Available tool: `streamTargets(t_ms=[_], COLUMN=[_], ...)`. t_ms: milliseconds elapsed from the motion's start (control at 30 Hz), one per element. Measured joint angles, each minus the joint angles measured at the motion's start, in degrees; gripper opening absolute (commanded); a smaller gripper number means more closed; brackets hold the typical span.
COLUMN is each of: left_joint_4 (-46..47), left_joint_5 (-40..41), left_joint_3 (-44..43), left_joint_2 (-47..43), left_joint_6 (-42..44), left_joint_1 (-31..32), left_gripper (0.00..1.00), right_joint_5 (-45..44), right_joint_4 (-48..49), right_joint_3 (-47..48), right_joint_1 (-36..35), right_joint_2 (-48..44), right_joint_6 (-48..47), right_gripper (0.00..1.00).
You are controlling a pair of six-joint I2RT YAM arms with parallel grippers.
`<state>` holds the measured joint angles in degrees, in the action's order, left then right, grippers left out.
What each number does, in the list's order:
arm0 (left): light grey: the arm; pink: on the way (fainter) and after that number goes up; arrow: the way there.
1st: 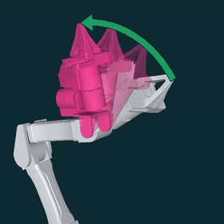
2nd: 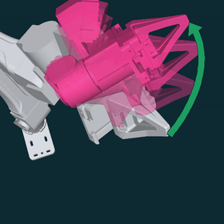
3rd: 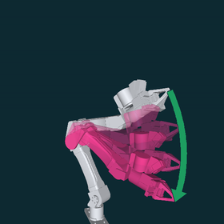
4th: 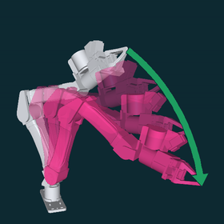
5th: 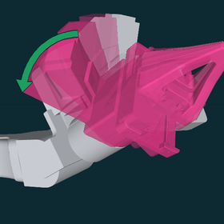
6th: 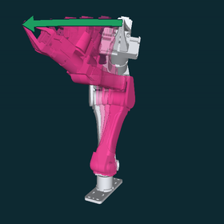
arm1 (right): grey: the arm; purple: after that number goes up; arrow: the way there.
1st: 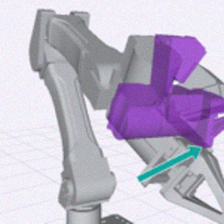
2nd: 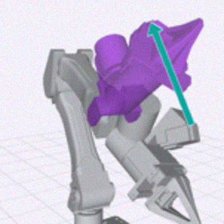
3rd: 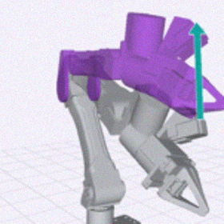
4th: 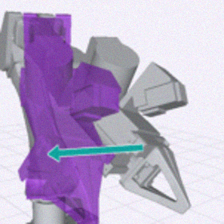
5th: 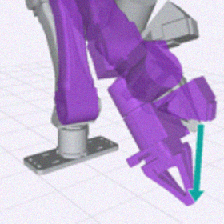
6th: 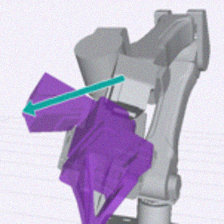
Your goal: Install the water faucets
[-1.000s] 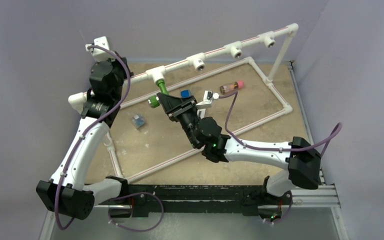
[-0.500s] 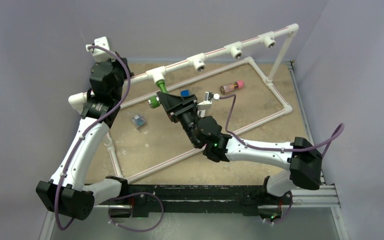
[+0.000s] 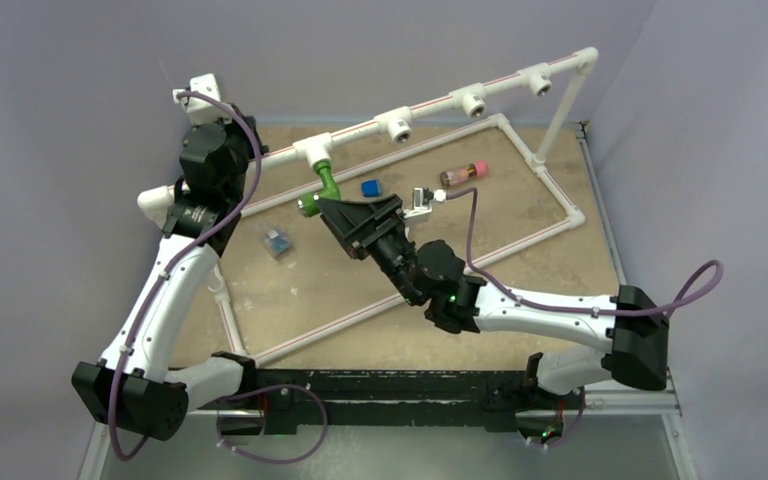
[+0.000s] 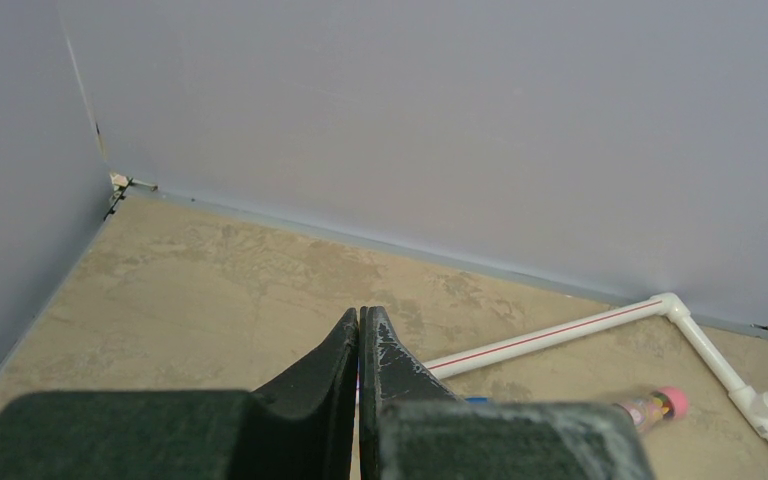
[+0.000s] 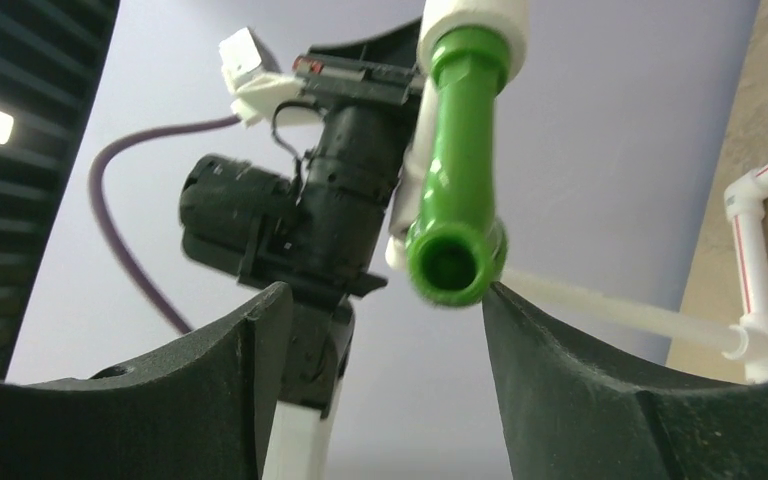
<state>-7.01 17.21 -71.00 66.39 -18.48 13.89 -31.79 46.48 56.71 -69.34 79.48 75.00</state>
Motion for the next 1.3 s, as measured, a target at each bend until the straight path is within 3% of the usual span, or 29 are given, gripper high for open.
streamTargets(t_ms=[200, 433, 667, 900, 1300], left_joint_4=[0.0, 0.0, 0.0, 0.0, 0.1], left_joint_5=[0.0, 0.0, 0.0, 0.0, 0.0], left_joint_3=[0.0, 0.0, 0.0, 0.0, 0.0], left_joint_2=[0.0, 0.1, 0.1, 0.2, 0.2], left_joint_6=[0.0, 0.0, 0.0, 0.0, 0.0], left_joint_1=[0.0, 0.0, 0.0, 0.0, 0.0], left_gripper=[0.0, 0.0, 0.0, 0.0, 0.0], right_joint_5=[1.9, 3.3, 5.2, 9.7, 15.0], right_joint_4=[-3.0, -10.0, -19.6, -26.0, -26.9], right_joint_3=[-2.4, -2.6, 4.5, 14.3, 10.8], right_joint_1=[-0.7, 0.8, 1.5, 1.5, -3.2], right_joint_2=[-5.9, -12.2, -13.5, -13.6, -12.3], right_joint_6=[-3.1, -18.2, -46.4, -82.2, -132.3], right_gripper=[0.76, 0.75, 0.74, 0.75, 0.8])
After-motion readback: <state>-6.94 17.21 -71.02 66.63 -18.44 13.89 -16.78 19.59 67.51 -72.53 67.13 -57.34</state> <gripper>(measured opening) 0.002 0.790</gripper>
